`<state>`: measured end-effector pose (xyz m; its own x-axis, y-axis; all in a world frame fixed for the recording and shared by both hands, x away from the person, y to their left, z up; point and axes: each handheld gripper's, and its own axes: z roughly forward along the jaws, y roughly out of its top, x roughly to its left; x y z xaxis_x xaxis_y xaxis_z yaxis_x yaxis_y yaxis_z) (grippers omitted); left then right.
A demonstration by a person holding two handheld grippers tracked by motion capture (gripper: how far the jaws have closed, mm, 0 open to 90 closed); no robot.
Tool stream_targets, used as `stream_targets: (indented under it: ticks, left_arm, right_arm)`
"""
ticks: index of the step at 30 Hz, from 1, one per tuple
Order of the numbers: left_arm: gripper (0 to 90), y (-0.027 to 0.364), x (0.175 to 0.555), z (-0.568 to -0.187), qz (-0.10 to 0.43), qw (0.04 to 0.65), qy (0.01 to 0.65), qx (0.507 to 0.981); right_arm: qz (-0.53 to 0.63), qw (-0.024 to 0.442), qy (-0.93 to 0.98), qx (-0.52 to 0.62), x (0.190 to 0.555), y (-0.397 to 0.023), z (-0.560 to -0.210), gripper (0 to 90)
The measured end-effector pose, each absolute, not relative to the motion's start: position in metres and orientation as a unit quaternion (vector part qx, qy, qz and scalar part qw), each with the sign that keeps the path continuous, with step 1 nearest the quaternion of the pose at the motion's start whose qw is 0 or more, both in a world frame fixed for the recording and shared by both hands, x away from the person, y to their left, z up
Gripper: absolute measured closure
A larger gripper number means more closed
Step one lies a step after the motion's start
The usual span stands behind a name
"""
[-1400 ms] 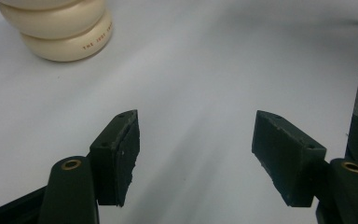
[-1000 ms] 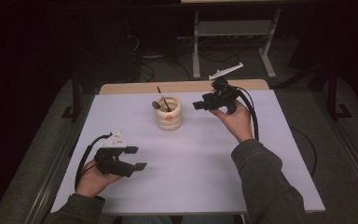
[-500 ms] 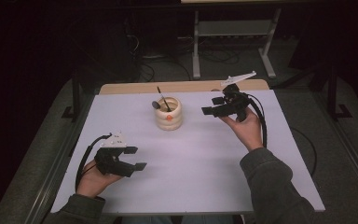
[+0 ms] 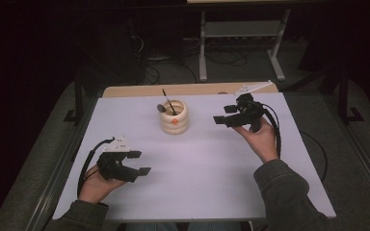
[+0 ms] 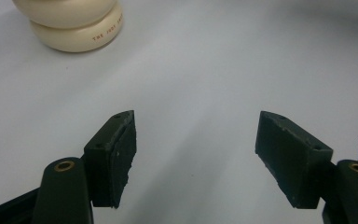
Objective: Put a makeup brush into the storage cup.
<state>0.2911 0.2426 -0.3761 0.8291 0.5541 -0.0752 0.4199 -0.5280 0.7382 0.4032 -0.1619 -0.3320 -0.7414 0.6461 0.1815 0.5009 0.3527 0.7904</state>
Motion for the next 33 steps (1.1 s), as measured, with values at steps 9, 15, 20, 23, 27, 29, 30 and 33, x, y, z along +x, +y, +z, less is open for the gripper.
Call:
stream_targets:
  ticks: [9,15,20,23,27,29,30,33]
  left_arm:
    - [28.5,0.245,0.292,-0.377,0.086,0.397,0.282,0.869]
    - [28.0,0.246,0.293,-0.377,0.089,0.395,0.282,0.869]
    - [27.9,0.247,0.292,-0.377,0.09,0.397,0.287,0.867]
    - [27.7,0.248,0.293,-0.377,0.092,0.393,0.282,0.87]
    - [27.6,0.249,0.293,-0.378,0.092,0.397,0.289,0.866]
    - [27.6,0.249,0.293,-0.378,0.093,0.395,0.287,0.868]
    - [27.6,0.25,0.293,-0.377,0.093,0.393,0.286,0.869]
    - [27.5,0.25,0.294,-0.377,0.094,0.39,0.285,0.871]
  right_arm:
    - [0.448,0.081,0.819,0.35,0.398,-0.167,-0.336,29.9]
    - [0.445,0.08,0.821,0.348,0.392,-0.169,-0.339,29.0]
    - [0.444,0.079,0.822,0.348,0.386,-0.172,-0.342,28.7]
    - [0.447,0.08,0.82,0.348,0.383,-0.174,-0.344,28.6]
    - [0.449,0.078,0.819,0.348,0.379,-0.177,-0.346,28.1]
    - [0.449,0.078,0.819,0.348,0.376,-0.178,-0.347,28.0]
    - [0.45,0.079,0.819,0.348,0.375,-0.179,-0.348,27.9]
    - [0.448,0.08,0.82,0.347,0.371,-0.182,-0.351,27.1]
